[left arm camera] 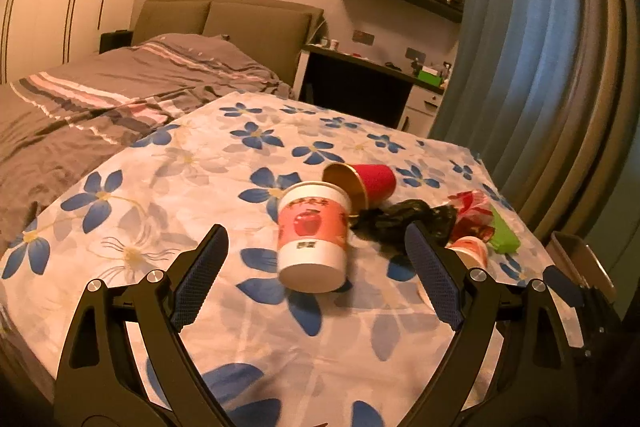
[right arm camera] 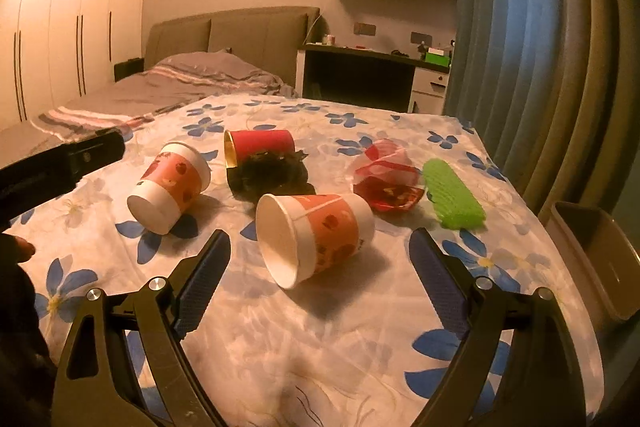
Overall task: Collect trash
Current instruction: 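Grasp the white apple-print cup with the left tool while the right tool grasps an orange-dotted cup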
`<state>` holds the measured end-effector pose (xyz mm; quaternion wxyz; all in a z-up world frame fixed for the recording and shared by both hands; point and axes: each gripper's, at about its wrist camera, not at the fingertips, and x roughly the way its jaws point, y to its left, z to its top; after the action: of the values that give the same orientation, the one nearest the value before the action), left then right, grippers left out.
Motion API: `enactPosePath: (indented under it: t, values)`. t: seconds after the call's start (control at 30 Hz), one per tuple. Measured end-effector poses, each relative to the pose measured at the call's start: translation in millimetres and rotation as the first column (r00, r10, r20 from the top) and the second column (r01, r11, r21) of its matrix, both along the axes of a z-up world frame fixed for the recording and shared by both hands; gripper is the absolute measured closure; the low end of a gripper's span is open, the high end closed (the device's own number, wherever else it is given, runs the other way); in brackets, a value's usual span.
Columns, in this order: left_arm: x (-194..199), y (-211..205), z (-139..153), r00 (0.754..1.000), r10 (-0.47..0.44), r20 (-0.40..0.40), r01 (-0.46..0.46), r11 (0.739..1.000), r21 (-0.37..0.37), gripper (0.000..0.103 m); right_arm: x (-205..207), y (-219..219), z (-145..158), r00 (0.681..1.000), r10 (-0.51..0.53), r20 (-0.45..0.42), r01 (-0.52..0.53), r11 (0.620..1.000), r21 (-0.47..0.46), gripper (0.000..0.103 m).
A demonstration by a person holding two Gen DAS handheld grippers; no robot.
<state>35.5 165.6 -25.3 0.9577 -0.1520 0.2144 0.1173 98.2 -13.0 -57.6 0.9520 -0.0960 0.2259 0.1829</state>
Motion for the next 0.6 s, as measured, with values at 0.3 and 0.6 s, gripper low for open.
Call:
enactPosePath:
  t: [0.3, 0.6]
  values:
    - [-1.0, 18.0, -4.6, 1.0, 0.0, -0.007, -0.001, 1.0, -0.026, 0.015, 15.2, 20.5, -10.8, 0.998, -0.019, -0.054, 0.015, 0.997, -0.077, 0.03]
    - [7.0, 23.2, -9.5, 0.999, -0.023, -0.031, 0.022, 0.999, -0.033, 0.015, 28.4, 26.5, -17.0, 0.993, -0.05, -0.108, 0.036, 0.991, -0.129, 0.062]
